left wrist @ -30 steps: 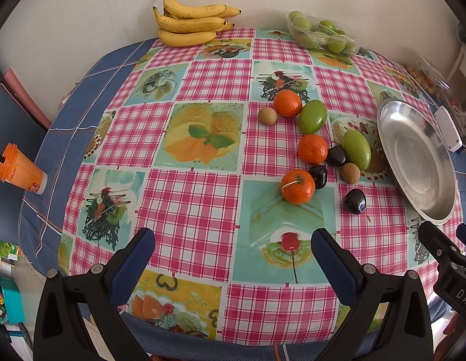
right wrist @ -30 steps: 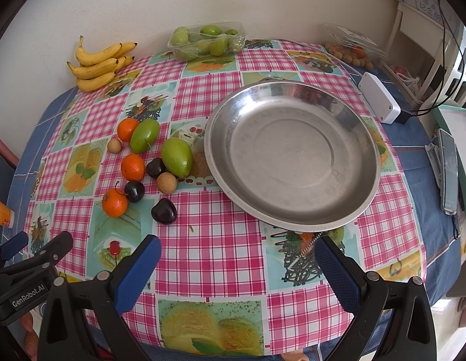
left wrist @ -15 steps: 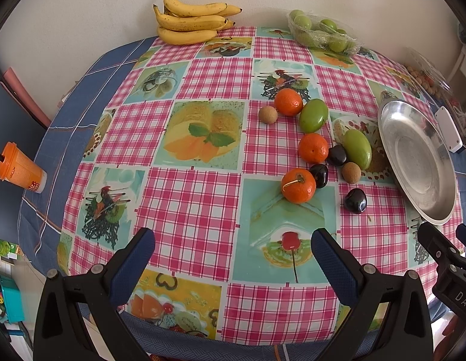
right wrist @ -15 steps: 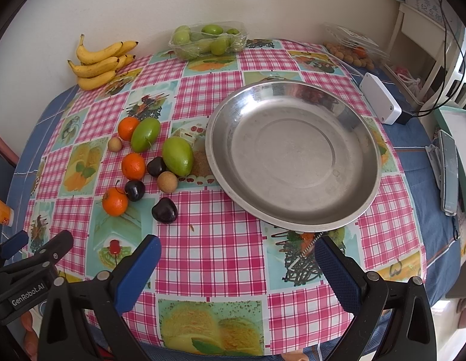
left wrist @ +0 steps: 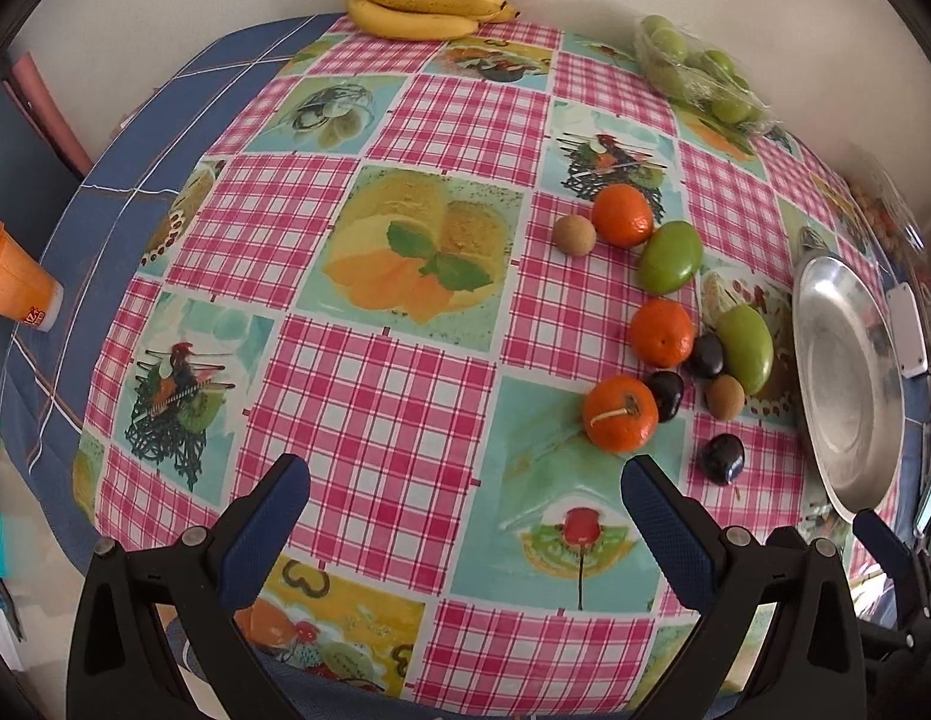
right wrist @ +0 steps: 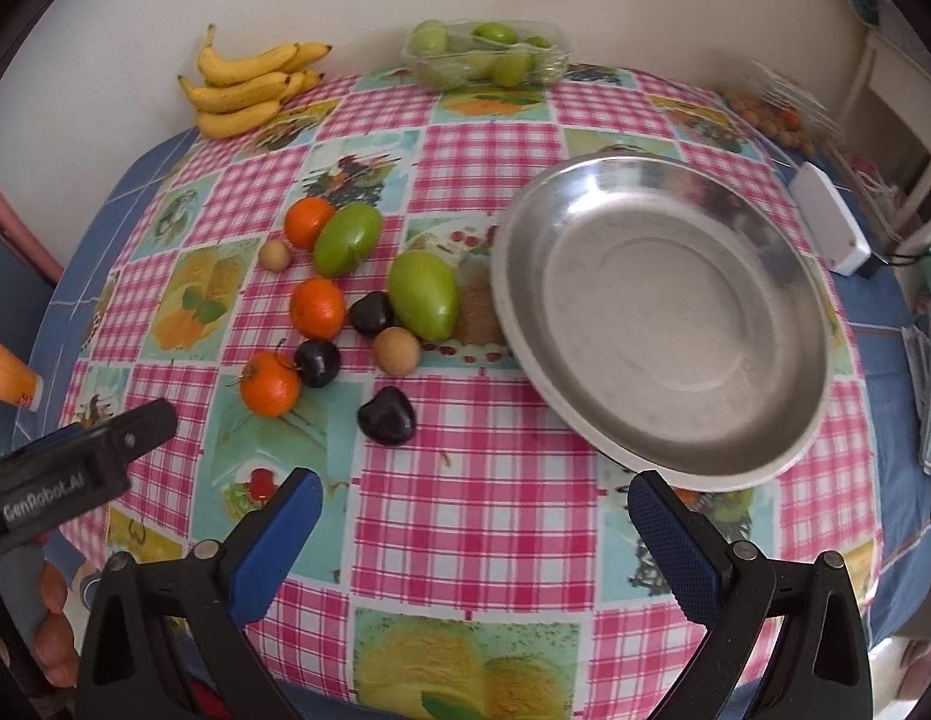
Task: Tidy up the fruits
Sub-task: 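Move both tools toward the loose fruits beside the steel plate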
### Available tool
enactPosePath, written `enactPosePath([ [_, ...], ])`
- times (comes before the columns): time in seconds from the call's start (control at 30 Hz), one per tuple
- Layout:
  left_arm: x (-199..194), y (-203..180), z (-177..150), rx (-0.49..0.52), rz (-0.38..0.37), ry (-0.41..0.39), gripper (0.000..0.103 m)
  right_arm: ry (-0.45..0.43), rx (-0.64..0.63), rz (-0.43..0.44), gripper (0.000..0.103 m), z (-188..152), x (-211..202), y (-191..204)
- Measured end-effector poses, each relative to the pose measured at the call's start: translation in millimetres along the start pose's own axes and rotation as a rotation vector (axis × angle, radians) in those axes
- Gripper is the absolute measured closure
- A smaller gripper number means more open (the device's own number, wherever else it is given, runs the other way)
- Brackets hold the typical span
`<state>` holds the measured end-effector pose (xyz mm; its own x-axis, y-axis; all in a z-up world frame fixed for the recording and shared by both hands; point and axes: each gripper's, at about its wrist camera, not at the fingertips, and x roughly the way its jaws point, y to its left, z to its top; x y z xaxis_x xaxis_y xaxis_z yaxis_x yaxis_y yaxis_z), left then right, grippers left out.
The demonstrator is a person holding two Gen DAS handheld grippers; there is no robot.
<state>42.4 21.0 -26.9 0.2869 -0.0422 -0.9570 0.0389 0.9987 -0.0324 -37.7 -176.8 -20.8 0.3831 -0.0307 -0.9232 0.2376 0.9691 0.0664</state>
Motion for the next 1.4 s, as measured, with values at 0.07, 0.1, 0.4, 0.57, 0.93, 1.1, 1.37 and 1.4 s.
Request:
enactPosePath([
  [0.07, 1.4, 0.1, 5.3, -0.01, -0.013, -0.004, 0.0, 0.02, -0.009, 0.011, 0.0, 3.5, 6.9, 4.5],
  [0.1, 1.4, 1.3, 8.8, -0.023, -0.043, -0.012, 0.0, 0.033, -0.007, 0.02, 0.0, 5.4, 11.1, 6.2],
  [0.4, -5.4, -2.4, 39.0, -0.087, -0.201, -0.068, 0.0, 0.079, 0.054, 0.058, 0.001, 20.4, 25.8, 5.0],
  [0.57, -5.8, -7.8, 48.0, -0.082, -0.2, -0.103, 0.0, 0.095, 0.041, 0.092, 0.003, 27.9, 31.4, 16.3],
  [0.93, 19.0, 1.4, 47.4, -0.11, -0.194, -0.033, 0.0, 0.15, 0.043, 0.078, 0.012, 28.3, 54.6, 28.9],
  [1.1, 29.3, -3.2, 39.8, -0.092, -0.172, 0.012, 0.0, 0.144, 0.039, 0.041, 0.012, 26.7, 59.1, 29.0],
  [1.37, 36.6, -15.1, 32.7, -0.063, -0.189, 0.056, 0.001, 0.161, 0.049, 0.064, 0.023, 20.0, 69.8, 28.2],
  [1.4, 37.6, -17.8, 32.0, -0.054, -0.199, 0.064, 0.001, 0.155, 0.051, 0.065, 0.025, 20.4, 70.0, 27.6],
])
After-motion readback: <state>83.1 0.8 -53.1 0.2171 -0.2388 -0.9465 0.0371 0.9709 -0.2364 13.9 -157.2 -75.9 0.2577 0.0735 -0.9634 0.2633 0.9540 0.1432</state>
